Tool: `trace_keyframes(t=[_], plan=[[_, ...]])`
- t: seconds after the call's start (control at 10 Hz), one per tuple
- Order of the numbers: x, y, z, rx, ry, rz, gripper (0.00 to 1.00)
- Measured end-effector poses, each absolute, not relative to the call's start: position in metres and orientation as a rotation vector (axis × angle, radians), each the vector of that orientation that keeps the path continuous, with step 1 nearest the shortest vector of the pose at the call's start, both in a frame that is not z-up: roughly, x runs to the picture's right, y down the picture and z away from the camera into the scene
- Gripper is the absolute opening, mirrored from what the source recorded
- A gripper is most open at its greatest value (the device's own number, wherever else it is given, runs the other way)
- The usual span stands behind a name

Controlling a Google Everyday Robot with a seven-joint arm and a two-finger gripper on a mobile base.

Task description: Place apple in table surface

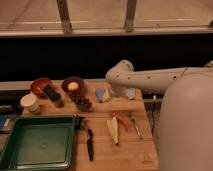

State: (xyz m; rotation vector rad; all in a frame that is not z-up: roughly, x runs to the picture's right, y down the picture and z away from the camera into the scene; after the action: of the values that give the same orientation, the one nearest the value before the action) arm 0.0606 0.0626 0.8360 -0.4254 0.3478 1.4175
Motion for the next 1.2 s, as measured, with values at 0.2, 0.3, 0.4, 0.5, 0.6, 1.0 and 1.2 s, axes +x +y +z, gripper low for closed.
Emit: trace_keyframes(t=[0.2, 0.3, 0.4, 0.5, 0.6, 1.0, 1.2], plan=[[0.061, 0.063, 0.836, -0.426, 0.348, 1.418, 0.8], [0.061, 0.063, 0.836, -0.425, 0.348, 1.418, 0.8], [0.061, 0.062, 0.836, -0.424, 0.346, 1.417, 0.8], [0.061, 0.062, 0.836, -0.421, 0.343, 1.416, 0.8], [0.062, 0.057, 0.837, -0.402, 0.319, 1.408, 0.8], [0.037, -0.006, 0.841, -0.392, 0.077, 1.319, 0.8], [0.011, -0.031, 0.844, -0.388, -0.014, 1.267, 0.8]])
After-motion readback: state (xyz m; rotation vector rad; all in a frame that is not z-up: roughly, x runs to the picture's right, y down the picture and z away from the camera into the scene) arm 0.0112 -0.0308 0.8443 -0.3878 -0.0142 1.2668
